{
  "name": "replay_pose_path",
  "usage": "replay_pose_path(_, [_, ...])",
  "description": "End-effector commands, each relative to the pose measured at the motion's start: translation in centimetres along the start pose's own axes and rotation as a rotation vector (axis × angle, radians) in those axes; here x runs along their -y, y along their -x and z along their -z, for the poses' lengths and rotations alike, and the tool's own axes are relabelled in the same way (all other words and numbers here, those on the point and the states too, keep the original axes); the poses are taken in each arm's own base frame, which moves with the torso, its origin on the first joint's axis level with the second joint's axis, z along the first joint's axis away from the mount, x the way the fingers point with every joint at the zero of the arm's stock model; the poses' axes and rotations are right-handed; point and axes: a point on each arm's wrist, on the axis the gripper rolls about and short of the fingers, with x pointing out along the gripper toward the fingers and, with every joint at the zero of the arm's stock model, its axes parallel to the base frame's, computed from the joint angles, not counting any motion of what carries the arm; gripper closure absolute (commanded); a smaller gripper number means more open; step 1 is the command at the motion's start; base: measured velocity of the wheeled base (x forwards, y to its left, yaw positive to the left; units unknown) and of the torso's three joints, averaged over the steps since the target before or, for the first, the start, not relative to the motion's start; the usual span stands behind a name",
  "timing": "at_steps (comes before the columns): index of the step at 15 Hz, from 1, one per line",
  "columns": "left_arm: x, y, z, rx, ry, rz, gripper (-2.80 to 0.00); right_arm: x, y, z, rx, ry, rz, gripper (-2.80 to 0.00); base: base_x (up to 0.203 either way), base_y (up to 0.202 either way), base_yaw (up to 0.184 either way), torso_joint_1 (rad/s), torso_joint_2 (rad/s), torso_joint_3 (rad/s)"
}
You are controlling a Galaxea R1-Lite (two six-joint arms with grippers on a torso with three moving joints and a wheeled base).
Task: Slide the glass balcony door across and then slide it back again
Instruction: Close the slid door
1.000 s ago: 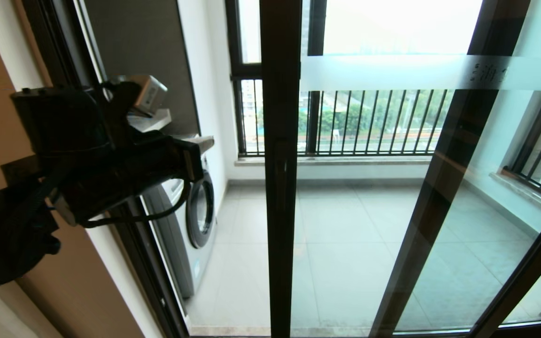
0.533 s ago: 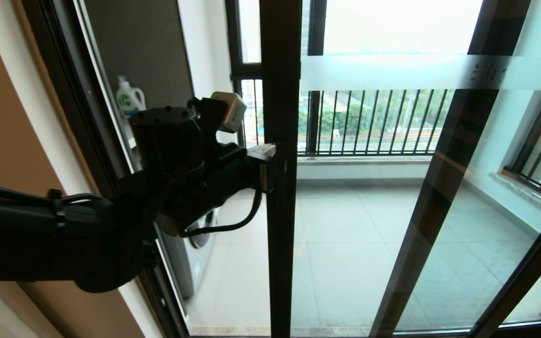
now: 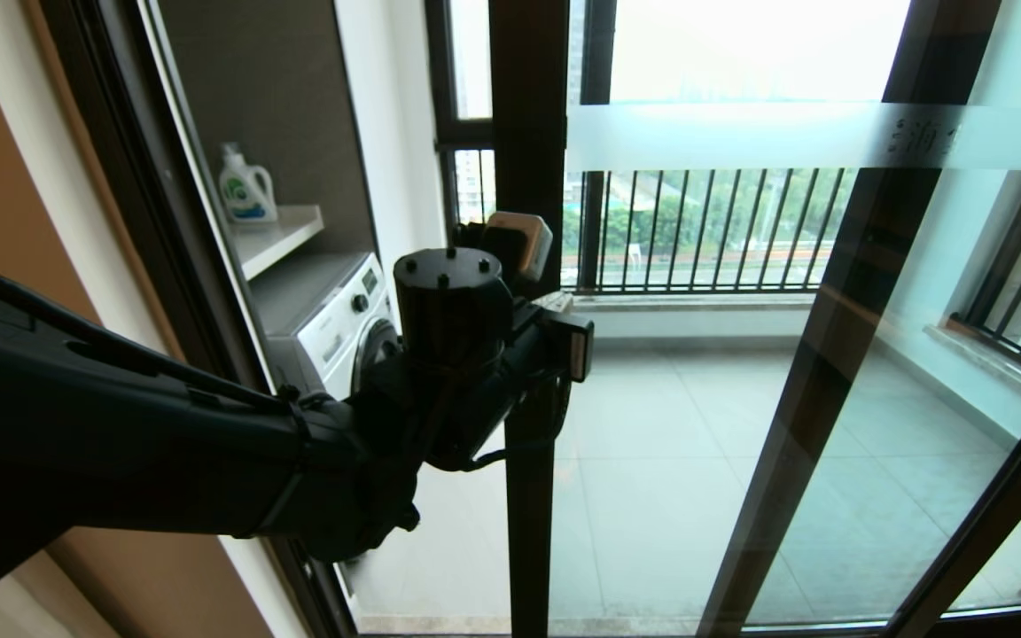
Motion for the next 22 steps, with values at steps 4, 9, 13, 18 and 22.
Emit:
replay_pose_path(4, [1.7, -3.7, 6.0, -0.075, -0.031, -0.019, 0.00, 0.0, 0.0, 0.0, -0.001, 0.000, -0.001, 0.00, 0.000, 0.000, 0.000, 0.000, 0.00, 0.000])
replay_pose_path(9, [2.4, -7.1, 7.1, -0.018, -0.023, -0.113, 0.00, 0.0, 0.0, 0.0, -0.001, 0.000, -0.001, 0.00, 0.000, 0.000, 0.000, 0.000, 0.00, 0.000])
replay_pose_path(13, [0.6, -8.2, 7.9, -0.034, -0.072, -0.201, 0.00, 0.0, 0.0, 0.0, -0.002, 0.000, -0.001, 0.00, 0.000, 0.000, 0.000, 0.000, 0.00, 0.000])
replay_pose_path(18, [-2.5, -9.9, 9.0, -0.034, -0.114, -0.335, 0.00, 0.0, 0.0, 0.0, -0.002, 0.000, -0.001, 0.00, 0.000, 0.000, 0.000, 0.000, 0.00, 0.000])
replay_pose_path(22, [-4.4, -10.3, 9.5, -0.050, -0.134, -0.377, 0.00, 0.0, 0.0, 0.0, -0.001, 0.000, -0.001, 0.00, 0.000, 0.000, 0.000, 0.000, 0.00, 0.000])
